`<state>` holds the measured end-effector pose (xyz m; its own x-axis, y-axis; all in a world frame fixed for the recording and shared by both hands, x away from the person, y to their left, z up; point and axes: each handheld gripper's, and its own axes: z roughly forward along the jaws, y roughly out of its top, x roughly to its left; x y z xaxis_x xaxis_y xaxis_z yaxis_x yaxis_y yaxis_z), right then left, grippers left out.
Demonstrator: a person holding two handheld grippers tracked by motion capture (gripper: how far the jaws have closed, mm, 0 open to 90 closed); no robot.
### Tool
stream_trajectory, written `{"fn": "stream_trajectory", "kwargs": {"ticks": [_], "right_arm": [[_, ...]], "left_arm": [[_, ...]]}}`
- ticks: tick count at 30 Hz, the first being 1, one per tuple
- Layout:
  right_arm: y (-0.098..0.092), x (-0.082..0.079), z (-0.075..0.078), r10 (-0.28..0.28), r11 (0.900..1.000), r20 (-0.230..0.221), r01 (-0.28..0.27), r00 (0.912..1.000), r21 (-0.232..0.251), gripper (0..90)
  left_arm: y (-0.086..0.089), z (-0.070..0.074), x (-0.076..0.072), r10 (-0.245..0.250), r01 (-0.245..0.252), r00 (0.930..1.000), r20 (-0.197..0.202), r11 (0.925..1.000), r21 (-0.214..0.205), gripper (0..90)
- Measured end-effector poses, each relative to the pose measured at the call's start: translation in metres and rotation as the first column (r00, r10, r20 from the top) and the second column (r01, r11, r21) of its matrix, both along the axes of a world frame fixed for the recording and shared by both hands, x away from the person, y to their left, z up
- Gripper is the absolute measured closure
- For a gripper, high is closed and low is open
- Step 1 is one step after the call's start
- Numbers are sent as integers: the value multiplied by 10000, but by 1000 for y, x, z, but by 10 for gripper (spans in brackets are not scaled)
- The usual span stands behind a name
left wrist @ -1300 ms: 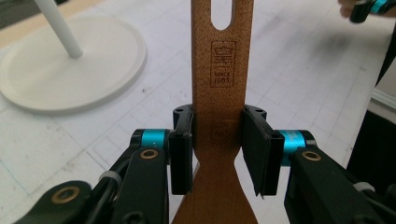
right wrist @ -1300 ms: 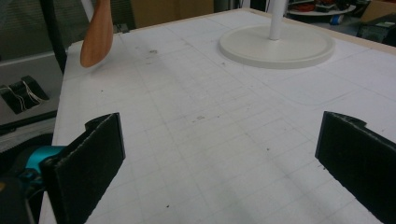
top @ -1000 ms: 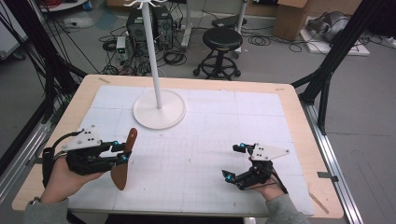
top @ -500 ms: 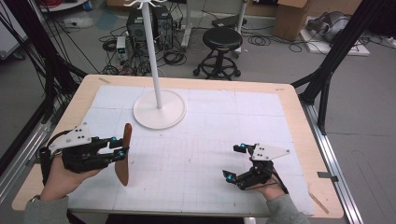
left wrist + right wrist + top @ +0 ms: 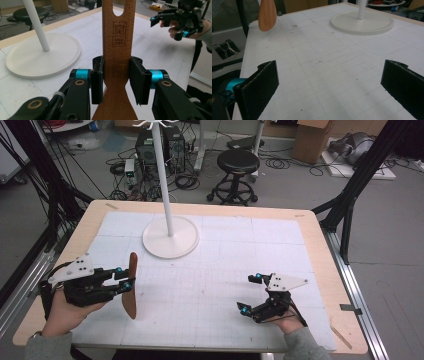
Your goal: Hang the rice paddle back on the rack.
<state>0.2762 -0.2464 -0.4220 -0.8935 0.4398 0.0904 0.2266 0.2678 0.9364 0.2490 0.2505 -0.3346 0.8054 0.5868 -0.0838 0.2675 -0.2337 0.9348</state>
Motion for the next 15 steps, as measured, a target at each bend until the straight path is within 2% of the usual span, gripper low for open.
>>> {"fn": "stream_trajectory", "kwargs": {"ticks": [5,9,10,12,13,15], "right_arm": [[0,0,0,15,10000,-67,-15,10000,68,0],[0,-1,1,-7,10000,41,7,10000,85,0],[0,-1,1,-47,9999,54,46,10000,92,0],[0,-2,1,-83,9999,68,82,9999,116,0],[0,-2,1,-74,9999,51,74,10000,114,0],[1,-2,1,-68,10000,43,68,10000,47,0]], "left_arm": [[7,3,4,56,-54,10000,60,9992,-407,651],[10,5,6,238,-231,9995,187,9991,-353,651],[11,5,6,361,-350,9989,313,9988,-343,651],[12,6,3,650,-641,9939,891,9979,-136,651],[13,6,2,618,-619,9917,1130,9981,-30,651],[15,7,1,499,-496,9911,1235,9988,-61,651]]}}
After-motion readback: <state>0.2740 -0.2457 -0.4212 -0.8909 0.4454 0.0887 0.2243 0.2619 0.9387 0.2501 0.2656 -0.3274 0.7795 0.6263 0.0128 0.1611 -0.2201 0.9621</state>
